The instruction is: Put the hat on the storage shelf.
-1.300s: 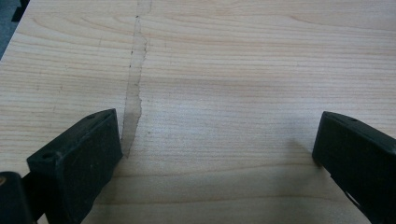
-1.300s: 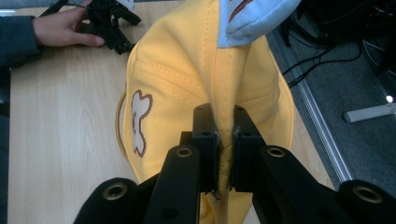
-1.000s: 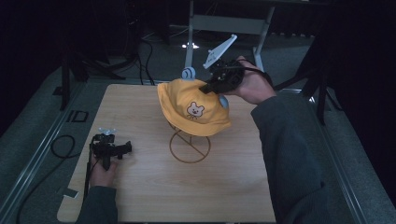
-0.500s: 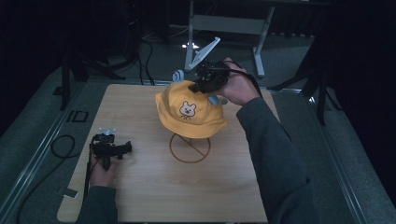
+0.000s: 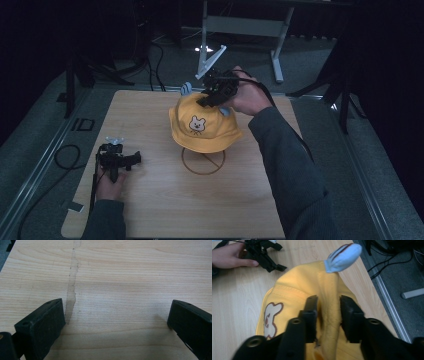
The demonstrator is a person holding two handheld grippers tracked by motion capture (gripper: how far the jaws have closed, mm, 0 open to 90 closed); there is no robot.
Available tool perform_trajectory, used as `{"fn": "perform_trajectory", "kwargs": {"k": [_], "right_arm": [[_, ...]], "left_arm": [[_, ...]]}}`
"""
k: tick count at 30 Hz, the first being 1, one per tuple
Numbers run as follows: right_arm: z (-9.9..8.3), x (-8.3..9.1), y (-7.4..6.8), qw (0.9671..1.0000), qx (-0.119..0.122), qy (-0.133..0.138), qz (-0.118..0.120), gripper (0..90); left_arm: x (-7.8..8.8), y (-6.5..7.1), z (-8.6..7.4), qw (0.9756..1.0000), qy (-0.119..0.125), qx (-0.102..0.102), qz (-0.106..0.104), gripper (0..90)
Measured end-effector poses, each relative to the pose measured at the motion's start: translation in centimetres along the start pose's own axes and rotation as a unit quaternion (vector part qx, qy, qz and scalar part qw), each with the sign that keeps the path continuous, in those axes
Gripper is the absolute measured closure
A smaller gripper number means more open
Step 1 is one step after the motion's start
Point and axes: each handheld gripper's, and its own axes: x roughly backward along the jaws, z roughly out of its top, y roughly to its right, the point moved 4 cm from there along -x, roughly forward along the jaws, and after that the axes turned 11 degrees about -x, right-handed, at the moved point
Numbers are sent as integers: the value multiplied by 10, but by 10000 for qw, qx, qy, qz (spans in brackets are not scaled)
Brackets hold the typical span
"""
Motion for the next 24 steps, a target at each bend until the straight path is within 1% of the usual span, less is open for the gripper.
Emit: {"fn": "perform_trajectory", "kwargs": {"k": [2,5,8,10,11,14,16,19,20,22,24], "right_arm": [[-1,3,1,9999,-106,4,-40,523],[-1,9,3,9995,-217,86,-192,420],[-2,15,4,9990,-333,177,-255,354],[-3,18,5,9988,-348,198,-274,317],[-3,19,6,9987,-361,194,-319,306],[-6,23,6,9987,-319,153,-356,291],[-7,26,7,9987,-338,152,-349,284],[-8,32,9,9984,-377,217,-360,280],[-8,34,9,9982,-365,245,-397,275],[-9,39,10,9982,-374,284,-384,271],[-11,42,11,9980,-376,255,-433,265]], "left_arm": [[0,0,0,10000,2,-2,2,14],[0,0,0,10000,-14,-19,-3,14],[0,0,0,10000,-8,-14,-1,14],[0,0,0,10000,-2,-5,1,14],[0,0,0,10000,-2,-6,0,13],[0,0,0,10000,-2,-7,1,13],[0,0,0,10000,-1,-5,1,13],[0,0,0,10000,-2,-5,1,14],[0,0,0,10000,2,-2,2,14],[0,0,0,10000,-4,-6,-1,13],[0,0,0,10000,-8,-6,-1,13]]}}
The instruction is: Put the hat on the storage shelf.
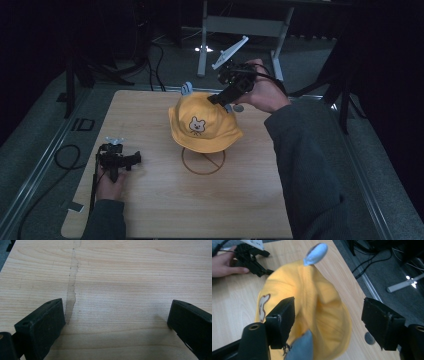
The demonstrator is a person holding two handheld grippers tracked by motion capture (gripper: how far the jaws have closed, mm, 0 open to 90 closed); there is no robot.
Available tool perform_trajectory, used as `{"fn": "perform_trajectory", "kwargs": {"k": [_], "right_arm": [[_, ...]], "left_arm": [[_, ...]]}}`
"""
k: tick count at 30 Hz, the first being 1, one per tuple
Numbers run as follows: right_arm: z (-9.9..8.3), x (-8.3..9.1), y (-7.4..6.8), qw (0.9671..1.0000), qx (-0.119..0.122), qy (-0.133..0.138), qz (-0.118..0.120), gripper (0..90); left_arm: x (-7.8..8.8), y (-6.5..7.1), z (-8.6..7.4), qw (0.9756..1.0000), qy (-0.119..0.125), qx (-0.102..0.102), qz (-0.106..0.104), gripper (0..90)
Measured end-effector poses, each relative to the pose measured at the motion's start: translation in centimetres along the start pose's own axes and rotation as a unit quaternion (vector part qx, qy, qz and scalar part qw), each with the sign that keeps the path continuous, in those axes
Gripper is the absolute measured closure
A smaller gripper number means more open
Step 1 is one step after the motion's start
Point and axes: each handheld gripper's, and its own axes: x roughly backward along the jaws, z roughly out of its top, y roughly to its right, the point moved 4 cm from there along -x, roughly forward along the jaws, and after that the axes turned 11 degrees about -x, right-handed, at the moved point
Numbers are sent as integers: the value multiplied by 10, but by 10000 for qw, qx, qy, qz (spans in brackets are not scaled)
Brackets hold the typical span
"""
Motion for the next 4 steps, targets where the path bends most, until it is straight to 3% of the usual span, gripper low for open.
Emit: {"fn": "perform_trajectory", "kwargs": {"k": [4], "right_arm": [[-4,8,2,10000,18,-28,-82,259]], "left_arm": [[0,0,0,10000,3,3,1,13]]}}
